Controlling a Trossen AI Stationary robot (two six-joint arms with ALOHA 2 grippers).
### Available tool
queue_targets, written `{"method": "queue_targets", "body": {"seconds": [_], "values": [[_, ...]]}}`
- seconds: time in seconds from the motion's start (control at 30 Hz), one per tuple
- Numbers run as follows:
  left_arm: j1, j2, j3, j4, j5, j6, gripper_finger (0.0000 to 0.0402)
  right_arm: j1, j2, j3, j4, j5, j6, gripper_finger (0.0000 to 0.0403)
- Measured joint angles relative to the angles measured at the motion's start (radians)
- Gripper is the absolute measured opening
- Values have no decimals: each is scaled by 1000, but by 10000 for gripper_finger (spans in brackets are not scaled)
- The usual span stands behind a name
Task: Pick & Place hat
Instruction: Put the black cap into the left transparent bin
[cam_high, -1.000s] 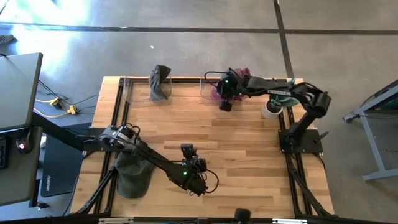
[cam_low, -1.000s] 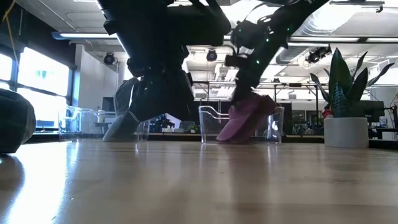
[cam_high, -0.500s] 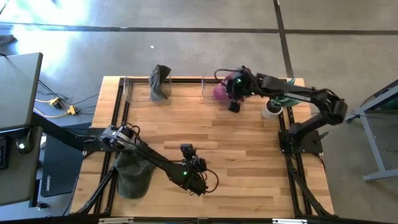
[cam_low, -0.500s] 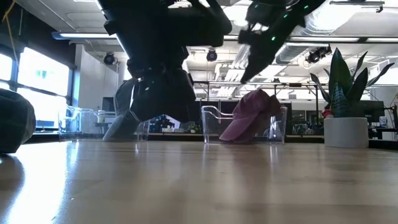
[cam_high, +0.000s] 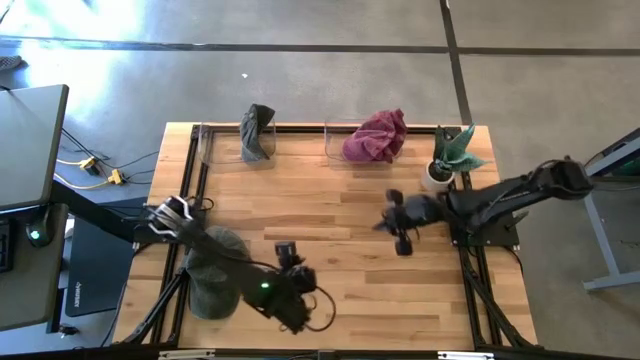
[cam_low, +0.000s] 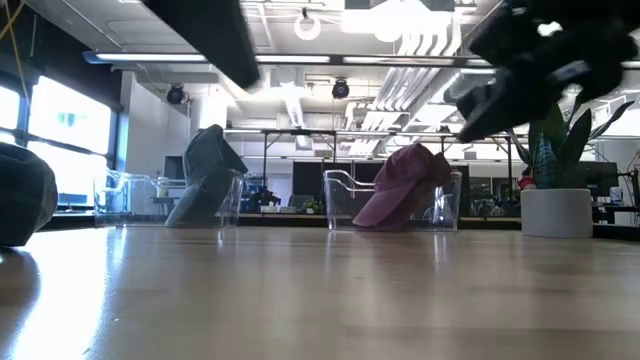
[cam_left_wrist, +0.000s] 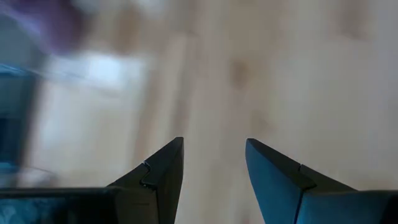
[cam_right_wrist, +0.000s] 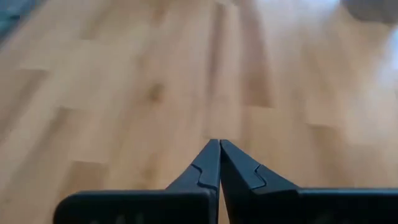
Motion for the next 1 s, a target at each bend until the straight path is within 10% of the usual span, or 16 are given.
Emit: {"method": "queue_targets", "body": {"seconds": [0.37,1.0], "values": [[-14,-75,27,-456,671,-214,167,198,5,-276,522,91,51,5],[-19,-96,-299,-444,840,-309,275,197,6,-269,507,106,12,3]]}}
